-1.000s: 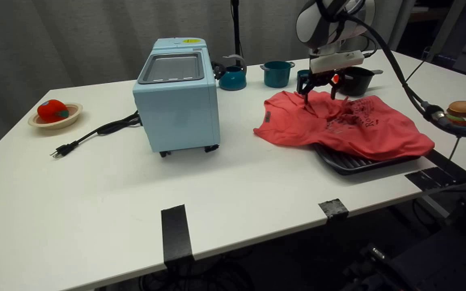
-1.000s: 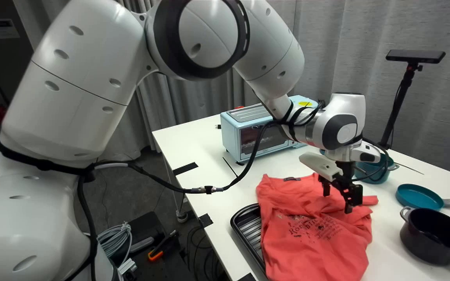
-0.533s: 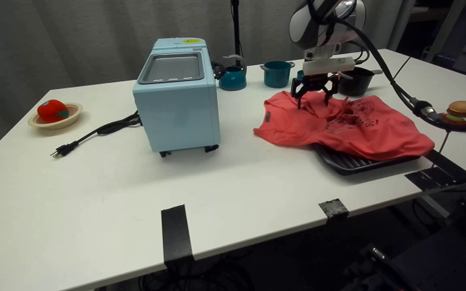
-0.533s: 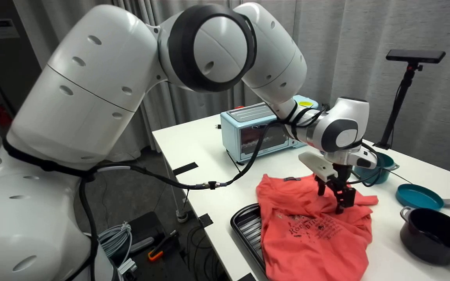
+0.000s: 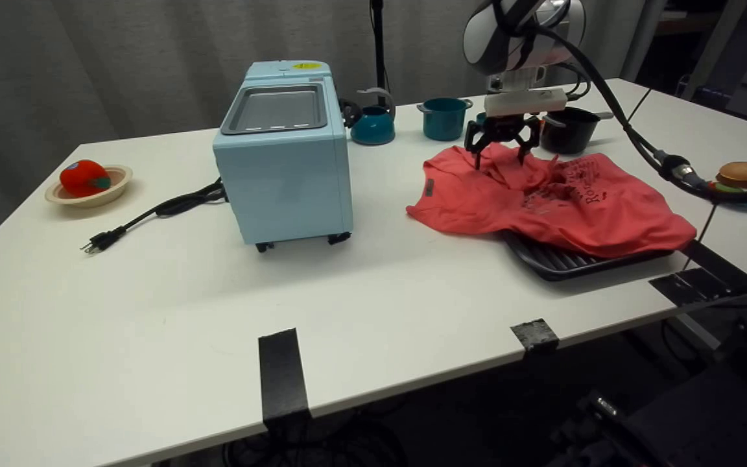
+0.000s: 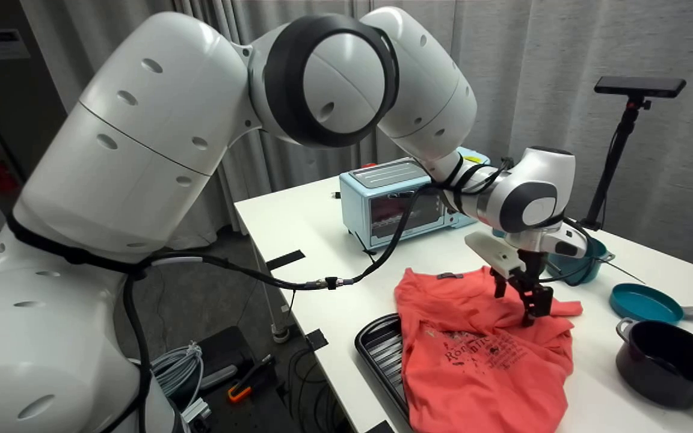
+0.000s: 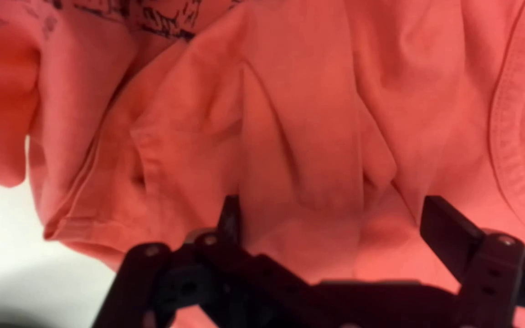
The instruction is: Unfold the orange cloth
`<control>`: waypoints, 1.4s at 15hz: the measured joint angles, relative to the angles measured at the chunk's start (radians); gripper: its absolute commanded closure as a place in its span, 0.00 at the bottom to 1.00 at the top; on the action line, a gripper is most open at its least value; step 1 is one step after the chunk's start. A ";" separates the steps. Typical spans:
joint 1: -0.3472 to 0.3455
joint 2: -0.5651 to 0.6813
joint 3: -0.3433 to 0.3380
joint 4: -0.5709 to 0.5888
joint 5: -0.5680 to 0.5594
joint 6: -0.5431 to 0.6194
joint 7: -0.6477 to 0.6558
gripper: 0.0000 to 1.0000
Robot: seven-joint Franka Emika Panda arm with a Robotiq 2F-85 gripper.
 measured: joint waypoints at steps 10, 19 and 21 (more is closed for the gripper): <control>-0.015 -0.034 0.009 0.033 0.022 -0.198 -0.033 0.00; -0.013 0.037 0.010 0.073 0.022 -0.191 -0.031 0.00; -0.013 0.070 0.010 0.108 0.022 -0.190 -0.031 0.00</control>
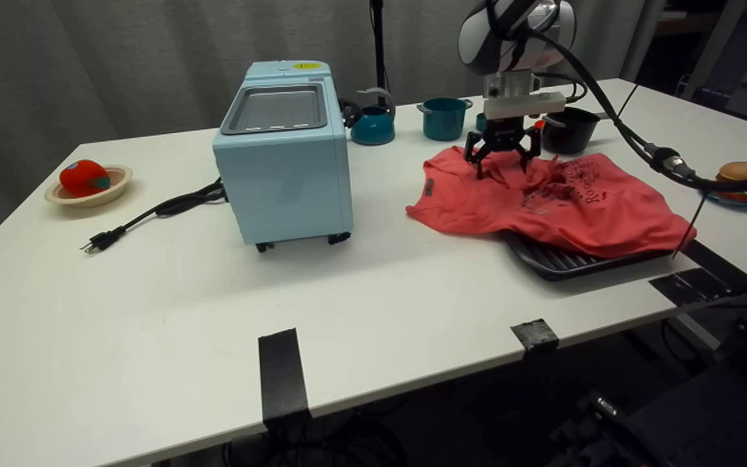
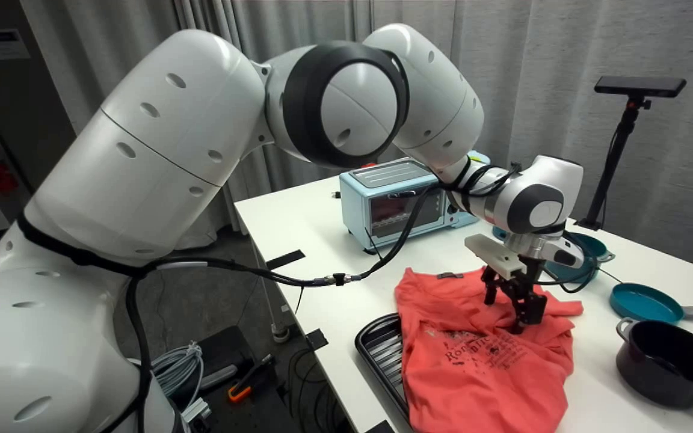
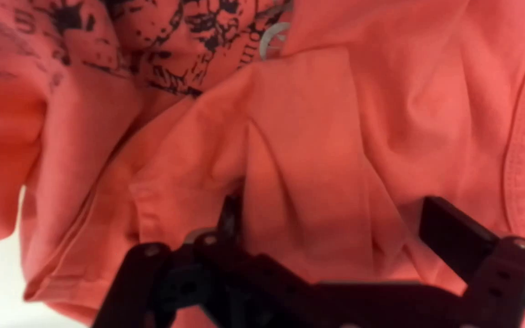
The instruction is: Unfold the orange cloth
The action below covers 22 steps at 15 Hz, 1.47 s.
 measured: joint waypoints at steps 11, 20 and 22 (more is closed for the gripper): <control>0.054 0.159 0.002 0.285 0.000 0.011 0.037 0.00; 0.075 0.236 -0.006 0.417 -0.006 0.008 0.053 0.00; 0.074 0.234 -0.009 0.417 -0.006 -0.008 0.053 0.00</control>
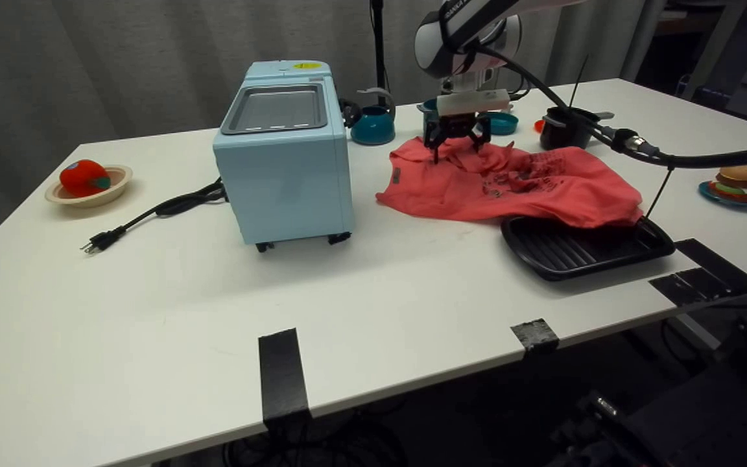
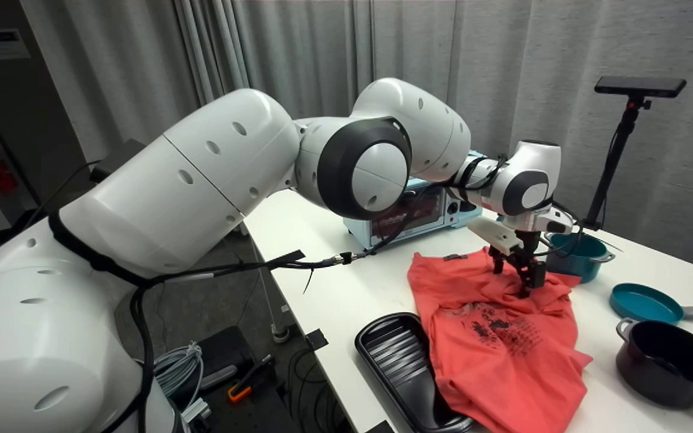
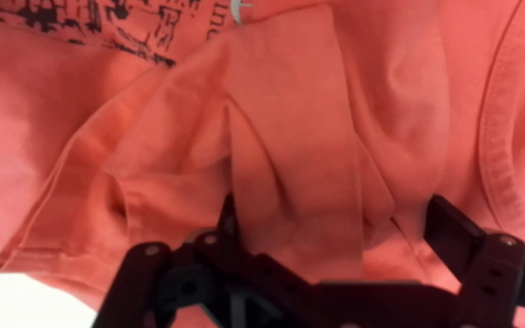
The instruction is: Unfold the orange cloth
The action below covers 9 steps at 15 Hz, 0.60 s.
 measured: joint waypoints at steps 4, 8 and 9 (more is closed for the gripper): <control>0.000 -0.017 -0.002 -0.016 0.000 -0.039 0.001 0.00; 0.001 -0.073 0.001 -0.081 0.000 -0.044 -0.002 0.00; 0.001 -0.092 0.002 -0.104 0.000 -0.047 -0.004 0.00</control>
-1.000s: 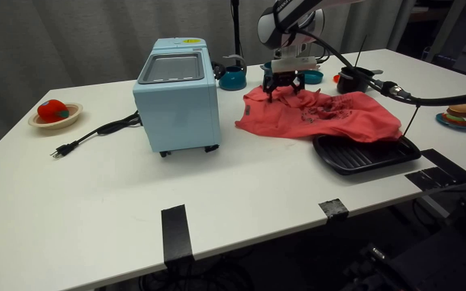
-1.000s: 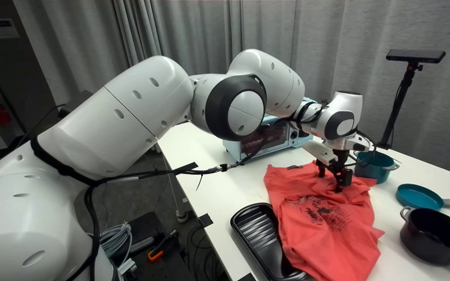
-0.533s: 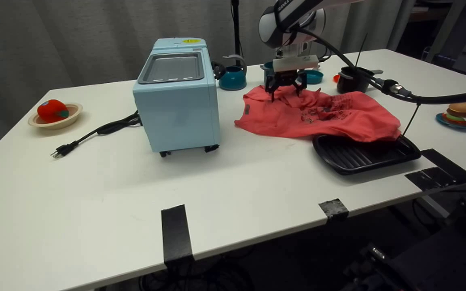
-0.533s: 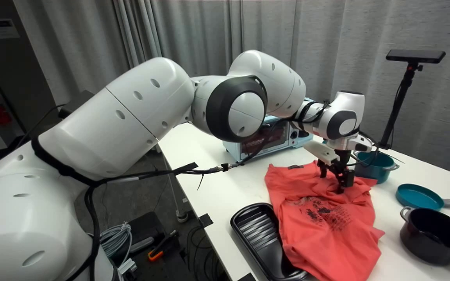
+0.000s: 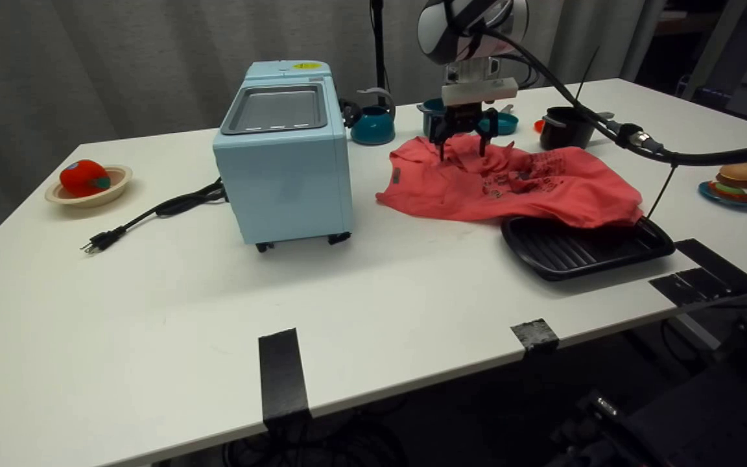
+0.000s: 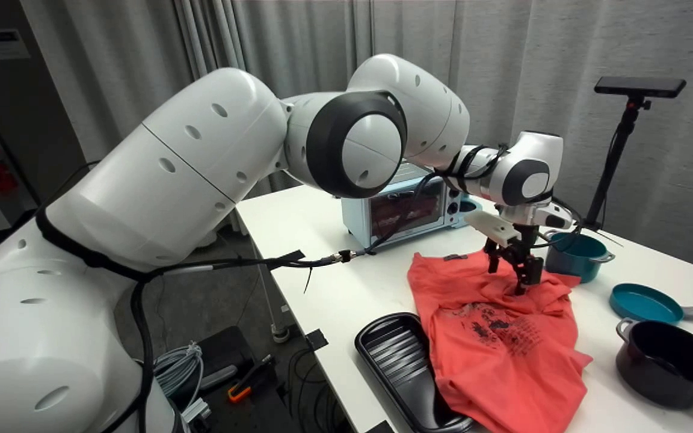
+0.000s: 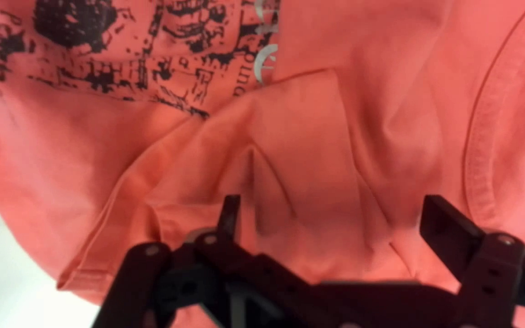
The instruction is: Unfold the orange cloth
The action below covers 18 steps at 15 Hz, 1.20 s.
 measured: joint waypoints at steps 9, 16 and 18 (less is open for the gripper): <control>-0.009 -0.120 -0.001 -0.186 0.001 -0.001 -0.009 0.48; -0.013 -0.112 0.003 -0.222 0.003 0.089 -0.009 0.99; -0.012 -0.117 0.004 -0.226 0.003 0.091 -0.009 1.00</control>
